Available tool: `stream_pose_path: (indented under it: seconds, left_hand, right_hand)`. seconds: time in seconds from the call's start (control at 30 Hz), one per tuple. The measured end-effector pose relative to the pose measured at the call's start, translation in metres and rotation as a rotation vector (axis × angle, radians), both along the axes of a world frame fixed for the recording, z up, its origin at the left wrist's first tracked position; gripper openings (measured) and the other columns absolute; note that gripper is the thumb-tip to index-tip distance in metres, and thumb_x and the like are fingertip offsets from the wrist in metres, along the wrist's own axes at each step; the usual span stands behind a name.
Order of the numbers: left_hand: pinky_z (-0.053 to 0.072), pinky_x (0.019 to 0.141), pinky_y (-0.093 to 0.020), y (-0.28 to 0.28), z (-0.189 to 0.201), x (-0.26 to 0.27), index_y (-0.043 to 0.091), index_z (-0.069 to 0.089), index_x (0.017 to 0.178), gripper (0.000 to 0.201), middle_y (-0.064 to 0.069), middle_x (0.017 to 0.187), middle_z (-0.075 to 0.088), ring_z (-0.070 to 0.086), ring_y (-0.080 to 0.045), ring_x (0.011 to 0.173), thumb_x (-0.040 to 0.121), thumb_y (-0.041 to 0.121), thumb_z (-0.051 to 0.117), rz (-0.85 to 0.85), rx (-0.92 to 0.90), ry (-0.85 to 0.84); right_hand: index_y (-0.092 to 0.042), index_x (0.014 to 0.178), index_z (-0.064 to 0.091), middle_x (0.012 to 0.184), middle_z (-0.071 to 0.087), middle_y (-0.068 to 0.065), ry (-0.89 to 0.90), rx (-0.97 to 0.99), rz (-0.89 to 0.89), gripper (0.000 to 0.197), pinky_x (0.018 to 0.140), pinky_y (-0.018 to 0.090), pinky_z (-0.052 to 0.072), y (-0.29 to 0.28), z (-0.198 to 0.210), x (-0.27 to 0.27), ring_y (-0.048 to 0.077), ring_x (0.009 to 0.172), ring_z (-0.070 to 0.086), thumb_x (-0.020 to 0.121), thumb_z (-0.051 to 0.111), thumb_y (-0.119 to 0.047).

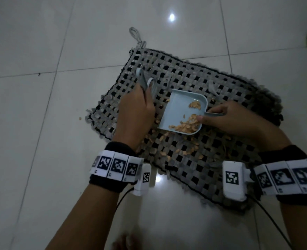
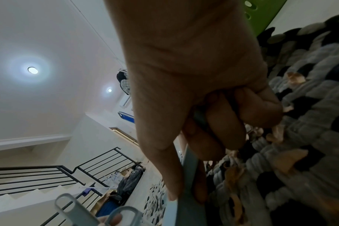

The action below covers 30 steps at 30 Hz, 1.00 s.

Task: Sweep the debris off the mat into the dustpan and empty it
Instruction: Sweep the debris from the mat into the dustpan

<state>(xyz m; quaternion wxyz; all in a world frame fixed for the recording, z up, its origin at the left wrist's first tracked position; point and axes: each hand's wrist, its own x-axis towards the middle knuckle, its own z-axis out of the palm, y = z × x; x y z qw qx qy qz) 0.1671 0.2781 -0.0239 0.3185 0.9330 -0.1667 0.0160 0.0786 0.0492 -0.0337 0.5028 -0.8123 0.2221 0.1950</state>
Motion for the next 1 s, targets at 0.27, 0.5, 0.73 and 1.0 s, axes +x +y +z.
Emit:
stream_pose_path:
  seconds: [0.27,0.5,0.73,1.0]
  left_hand:
    - [0.022,0.043,-0.022,-0.017,-0.005,-0.022,0.021,0.043,0.078,0.034,0.009,0.056,0.041,0.036,-0.007,0.044,0.109,0.034,0.038,-0.19,0.11,0.029]
    - [0.025,0.043,-0.025,0.002,-0.002,0.0,0.008,0.054,0.081,0.035,-0.001,0.056,0.049,0.035,-0.011,0.042,0.107,0.028,0.044,-0.058,0.02,-0.025]
    - [0.048,0.043,-0.032,-0.038,-0.007,-0.033,0.015,0.056,0.111,0.028,0.004,0.064,0.057,0.052,-0.009,0.049,0.109,0.032,0.035,-0.283,0.132,0.041]
    - [0.022,0.042,-0.021,-0.011,0.001,-0.014,0.013,0.047,0.074,0.034,0.003,0.053,0.043,0.033,-0.012,0.041,0.106,0.025,0.047,-0.108,-0.047,-0.066]
  right_hand:
    - [-0.024,0.089,0.082,0.075,0.073,-0.008,0.032,-0.022,-0.002,0.024,0.051,0.021,0.044,-0.011,0.002,0.0,0.002,0.058,0.061,0.081,0.077,-0.046]
    - [-0.022,0.099,0.082,0.091,0.075,-0.009,0.049,-0.033,0.023,0.027,0.061,0.023,0.046,-0.015,0.002,-0.003,0.006,0.079,0.065,0.084,0.076,-0.044]
    - [-0.025,0.089,0.081,0.086,0.075,-0.01,0.058,-0.043,0.007,0.022,0.063,0.024,0.05,-0.016,0.002,-0.003,0.006,0.076,0.065,0.081,0.078,-0.045]
    - [-0.029,0.09,0.079,0.089,0.07,-0.017,0.055,-0.007,-0.004,0.017,0.067,0.022,0.047,-0.019,0.001,-0.009,0.003,0.084,0.063,0.083,0.077,-0.044]
